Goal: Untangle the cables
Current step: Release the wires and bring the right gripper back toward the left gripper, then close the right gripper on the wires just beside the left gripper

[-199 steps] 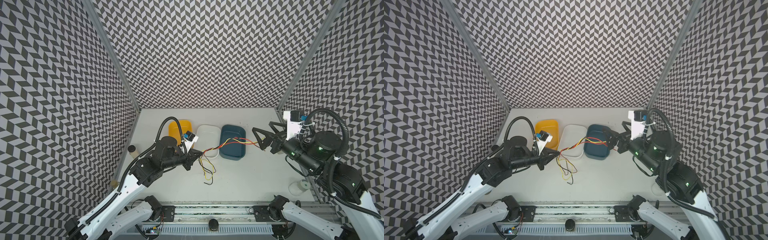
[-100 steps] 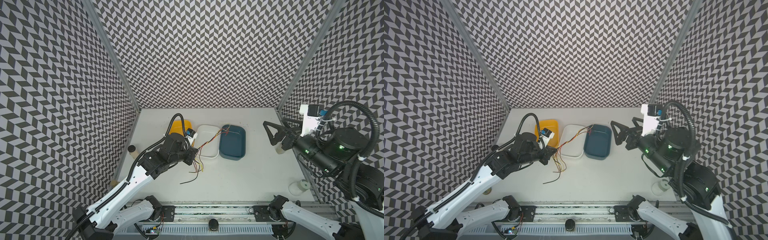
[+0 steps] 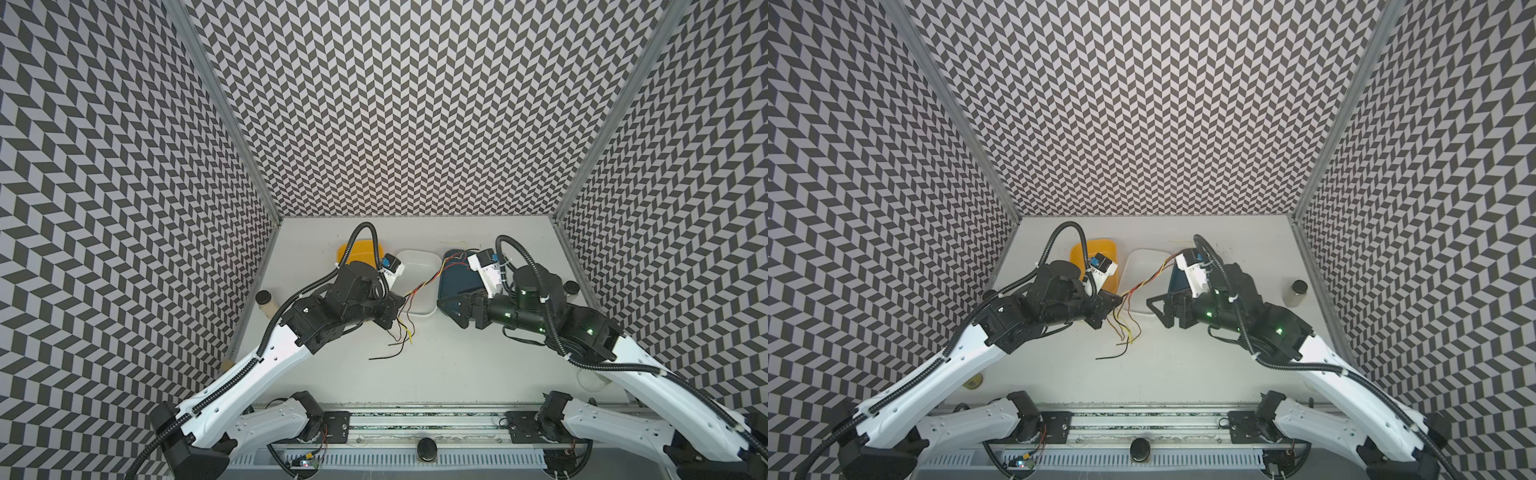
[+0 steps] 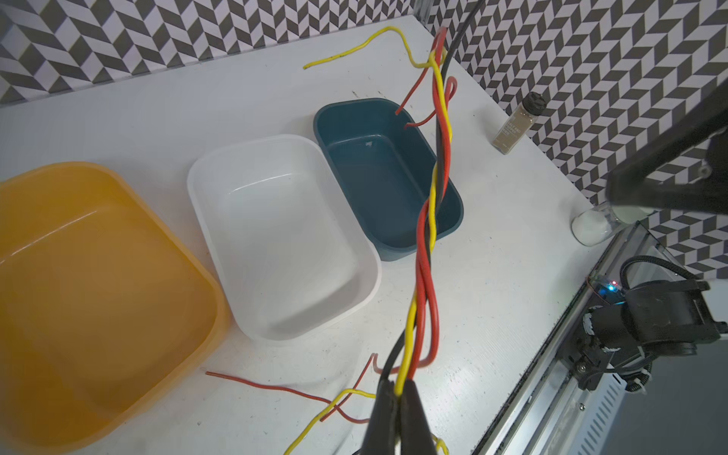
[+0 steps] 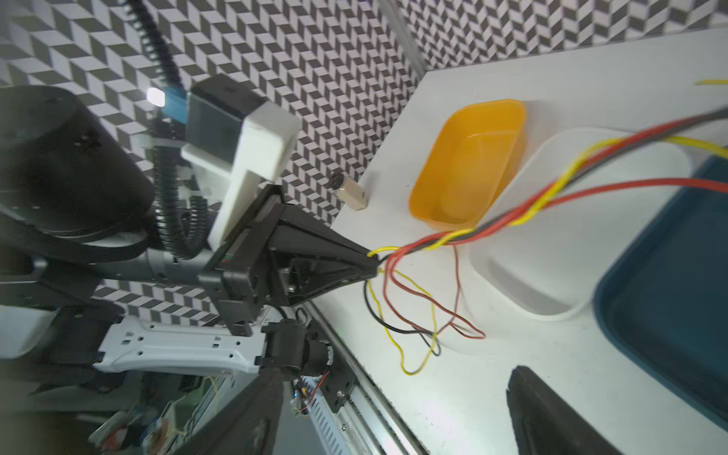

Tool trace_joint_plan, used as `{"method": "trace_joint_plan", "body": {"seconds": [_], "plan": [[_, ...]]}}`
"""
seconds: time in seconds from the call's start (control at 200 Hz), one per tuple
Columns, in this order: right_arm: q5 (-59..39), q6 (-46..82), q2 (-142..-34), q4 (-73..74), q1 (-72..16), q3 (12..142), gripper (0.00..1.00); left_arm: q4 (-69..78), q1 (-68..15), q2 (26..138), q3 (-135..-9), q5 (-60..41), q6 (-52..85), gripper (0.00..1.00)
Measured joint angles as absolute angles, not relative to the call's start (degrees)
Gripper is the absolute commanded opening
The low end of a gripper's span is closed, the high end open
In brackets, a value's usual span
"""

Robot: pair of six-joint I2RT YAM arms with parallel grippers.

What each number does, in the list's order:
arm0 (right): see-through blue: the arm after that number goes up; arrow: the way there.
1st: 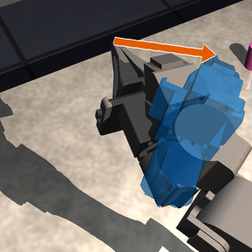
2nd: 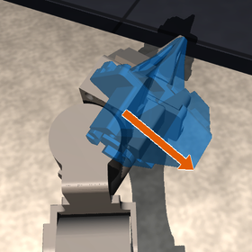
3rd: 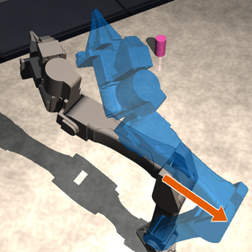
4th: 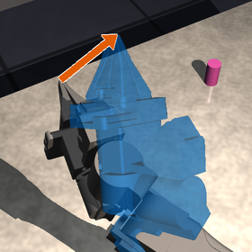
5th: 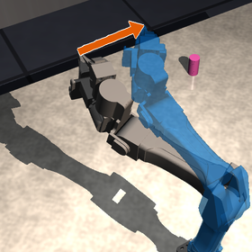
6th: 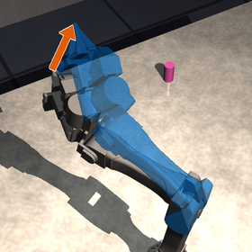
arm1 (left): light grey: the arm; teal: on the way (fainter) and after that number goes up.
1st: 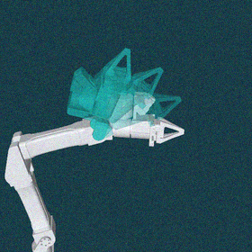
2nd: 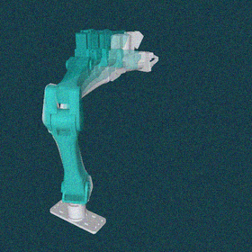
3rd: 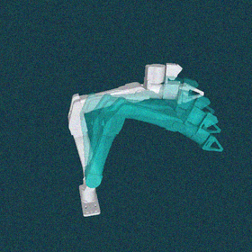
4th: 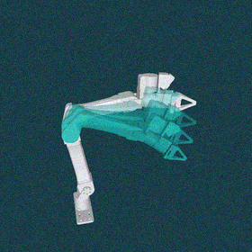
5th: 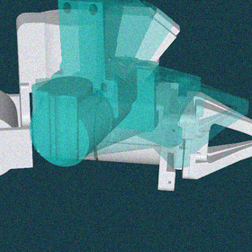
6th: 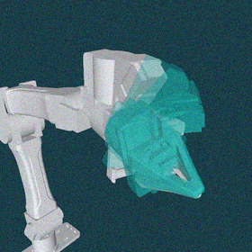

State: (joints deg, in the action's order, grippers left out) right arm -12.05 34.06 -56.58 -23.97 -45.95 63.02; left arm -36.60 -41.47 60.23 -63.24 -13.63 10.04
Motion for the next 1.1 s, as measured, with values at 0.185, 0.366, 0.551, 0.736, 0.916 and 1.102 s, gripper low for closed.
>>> {"method": "trace_joint_plan", "body": {"seconds": [0.185,0.366,0.551,0.736,0.916,1.102], "plan": [[-13.04,34.33,-58.83,-16.34,-47.24,60.31,0.72,-34.26,-41.21,59.72,-60.77,-15.33,10.13,0.0],[-14.35,30.98,-58.83,-9.8,-48.16,54.83,0.66,-31.22,-39.66,57.04,-57.82,-19.03,10.87,0.0],[-15.11,27.24,-58.92,-5.82,-48.77,50.52,0.64,-27.24,-37.93,53.63,-55.07,-23.64,12.38,0.0],[-15.64,23.88,-59.86,-3.25,-50.37,49.6,0.64,-24.43,-37.1,53.15,-54.48,-27.31,13.65,0.0],[-14.11,20.01,-61.04,-2.26,-51.53,49.6,0.6,-22.96,-36.77,53.12,-53.87,-29.91,14.09,0.0],[-10.52,16.49,-61.65,-2.13,-51.92,49.34,0.52,-21.91,-36.64,52.82,-53.32,-31.81,14.72,0.0]]}}
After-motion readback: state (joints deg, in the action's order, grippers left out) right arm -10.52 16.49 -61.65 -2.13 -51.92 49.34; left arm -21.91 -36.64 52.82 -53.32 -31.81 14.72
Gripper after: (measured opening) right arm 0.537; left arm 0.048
